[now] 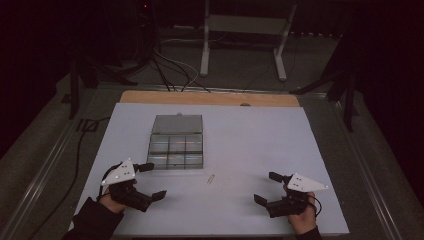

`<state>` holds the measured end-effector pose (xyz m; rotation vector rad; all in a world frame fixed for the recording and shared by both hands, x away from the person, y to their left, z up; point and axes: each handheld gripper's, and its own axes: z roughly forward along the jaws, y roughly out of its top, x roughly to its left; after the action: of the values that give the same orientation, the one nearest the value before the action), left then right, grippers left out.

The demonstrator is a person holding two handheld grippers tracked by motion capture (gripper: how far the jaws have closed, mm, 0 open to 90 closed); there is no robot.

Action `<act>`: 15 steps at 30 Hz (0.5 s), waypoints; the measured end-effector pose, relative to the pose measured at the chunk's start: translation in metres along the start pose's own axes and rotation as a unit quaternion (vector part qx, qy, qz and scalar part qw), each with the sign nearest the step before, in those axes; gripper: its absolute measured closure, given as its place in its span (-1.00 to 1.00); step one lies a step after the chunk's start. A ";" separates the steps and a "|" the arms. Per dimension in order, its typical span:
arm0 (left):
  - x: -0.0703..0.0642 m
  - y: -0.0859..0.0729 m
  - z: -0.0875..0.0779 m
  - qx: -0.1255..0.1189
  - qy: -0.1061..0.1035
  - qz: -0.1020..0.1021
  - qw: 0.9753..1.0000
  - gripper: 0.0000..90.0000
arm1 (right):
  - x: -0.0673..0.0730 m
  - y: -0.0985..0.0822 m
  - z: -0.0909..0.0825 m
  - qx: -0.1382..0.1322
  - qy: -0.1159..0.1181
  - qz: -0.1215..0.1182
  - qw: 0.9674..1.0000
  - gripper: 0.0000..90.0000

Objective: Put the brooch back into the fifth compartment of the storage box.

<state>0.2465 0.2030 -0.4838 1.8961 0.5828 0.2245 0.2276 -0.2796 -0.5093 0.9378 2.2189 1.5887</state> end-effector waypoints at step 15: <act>-0.006 0.014 0.026 -0.004 -0.012 0.006 1.000 -0.98 | -0.001 0.000 -0.001 0.000 -0.001 0.001 1.000 -1.00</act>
<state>0.2566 0.1750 -0.4805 1.8933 0.5540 0.2110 0.2276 -0.2804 -0.5095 0.9413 2.2165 1.5886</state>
